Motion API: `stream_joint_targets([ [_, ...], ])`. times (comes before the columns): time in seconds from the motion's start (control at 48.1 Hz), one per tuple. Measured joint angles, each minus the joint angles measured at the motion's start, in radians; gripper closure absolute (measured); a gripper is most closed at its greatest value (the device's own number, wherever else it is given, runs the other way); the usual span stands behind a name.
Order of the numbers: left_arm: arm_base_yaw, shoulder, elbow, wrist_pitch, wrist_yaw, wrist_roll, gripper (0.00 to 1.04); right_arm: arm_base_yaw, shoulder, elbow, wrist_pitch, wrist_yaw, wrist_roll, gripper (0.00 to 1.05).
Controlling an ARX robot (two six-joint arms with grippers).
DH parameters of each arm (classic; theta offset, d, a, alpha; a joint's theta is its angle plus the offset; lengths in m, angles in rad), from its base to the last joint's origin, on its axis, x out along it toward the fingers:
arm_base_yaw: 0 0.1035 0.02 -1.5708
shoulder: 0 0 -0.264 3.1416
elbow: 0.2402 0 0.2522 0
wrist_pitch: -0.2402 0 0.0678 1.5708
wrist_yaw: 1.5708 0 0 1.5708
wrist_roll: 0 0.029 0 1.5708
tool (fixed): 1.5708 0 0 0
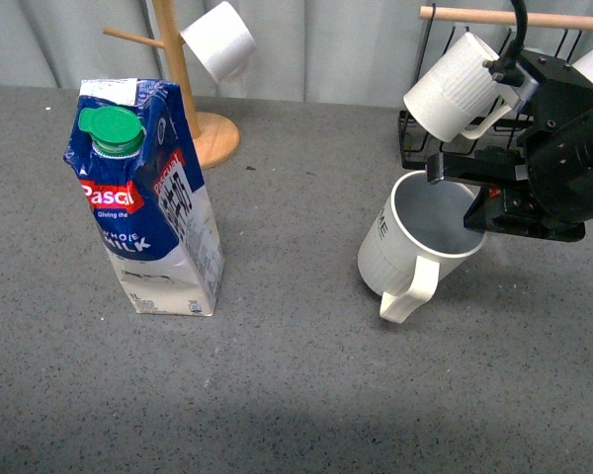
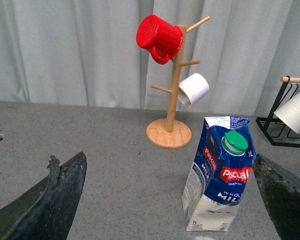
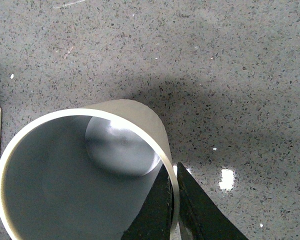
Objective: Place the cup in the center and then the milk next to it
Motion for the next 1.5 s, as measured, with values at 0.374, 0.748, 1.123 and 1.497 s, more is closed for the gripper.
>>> stream_joint_targets([
  [0.374,0.000,0.000,0.000,0.000,0.000,0.000,0.06,0.046,0.061,0.063,-0.026,0.031,0.006,1.03],
  [0.748,0.000,0.000,0.000,0.000,0.000,0.000,0.06,0.062,0.074,0.076,-0.021,0.047,-0.003,0.71],
  [1.123,0.000,0.000,0.000,0.000,0.000,0.000,0.06,0.049,-0.143,-0.049,0.135,0.053,-0.015,0.08],
  [1.497,0.000,0.000,0.000,0.000,-0.002,0.000,0.06,-0.044,-0.304,-0.585,1.262,0.304,-0.247,0.59],
])
